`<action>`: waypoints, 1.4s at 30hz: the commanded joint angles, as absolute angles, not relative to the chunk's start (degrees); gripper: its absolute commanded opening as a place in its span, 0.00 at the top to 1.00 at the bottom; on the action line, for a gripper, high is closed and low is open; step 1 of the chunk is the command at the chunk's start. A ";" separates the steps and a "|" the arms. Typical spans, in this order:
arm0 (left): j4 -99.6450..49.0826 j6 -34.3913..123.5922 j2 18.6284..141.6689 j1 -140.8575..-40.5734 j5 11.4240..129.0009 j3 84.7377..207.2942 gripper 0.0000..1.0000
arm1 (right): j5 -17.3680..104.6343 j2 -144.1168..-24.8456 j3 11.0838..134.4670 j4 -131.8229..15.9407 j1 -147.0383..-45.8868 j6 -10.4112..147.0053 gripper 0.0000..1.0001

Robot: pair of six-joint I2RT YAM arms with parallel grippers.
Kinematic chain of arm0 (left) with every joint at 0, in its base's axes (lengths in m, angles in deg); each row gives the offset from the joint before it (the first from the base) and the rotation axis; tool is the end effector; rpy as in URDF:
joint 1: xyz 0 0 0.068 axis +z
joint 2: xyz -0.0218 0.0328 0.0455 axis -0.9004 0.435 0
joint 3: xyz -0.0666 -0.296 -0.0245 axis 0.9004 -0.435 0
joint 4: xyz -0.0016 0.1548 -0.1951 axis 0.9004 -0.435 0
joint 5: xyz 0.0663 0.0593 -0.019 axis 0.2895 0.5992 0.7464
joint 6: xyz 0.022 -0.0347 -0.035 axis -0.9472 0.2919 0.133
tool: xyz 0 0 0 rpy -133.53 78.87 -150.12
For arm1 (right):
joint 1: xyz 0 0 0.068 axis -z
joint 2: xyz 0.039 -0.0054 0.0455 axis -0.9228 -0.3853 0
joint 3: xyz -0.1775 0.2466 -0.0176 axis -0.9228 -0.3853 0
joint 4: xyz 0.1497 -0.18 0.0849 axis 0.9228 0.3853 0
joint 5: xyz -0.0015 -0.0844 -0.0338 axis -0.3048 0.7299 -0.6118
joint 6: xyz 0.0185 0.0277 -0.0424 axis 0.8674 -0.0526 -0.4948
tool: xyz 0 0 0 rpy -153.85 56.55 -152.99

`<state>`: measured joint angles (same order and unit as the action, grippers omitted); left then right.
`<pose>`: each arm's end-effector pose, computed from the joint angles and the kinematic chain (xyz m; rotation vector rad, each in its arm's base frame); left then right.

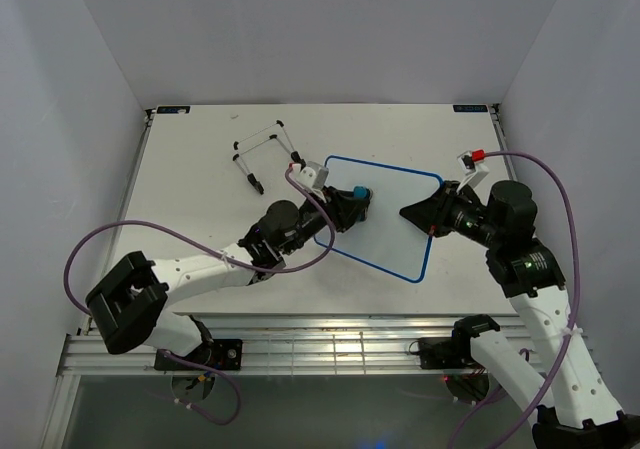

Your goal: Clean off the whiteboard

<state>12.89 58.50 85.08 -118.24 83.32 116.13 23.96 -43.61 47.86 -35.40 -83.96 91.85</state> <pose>0.1782 -0.2404 0.3144 0.3312 1.5916 -1.0269 0.1041 0.0481 0.3830 -0.1359 1.8773 1.0017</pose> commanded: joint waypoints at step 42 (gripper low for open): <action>1.27 60.44 79.29 -122.94 100.17 110.86 1.00 | 14.37 -39.96 47.94 -52.29 -85.88 94.08 0.92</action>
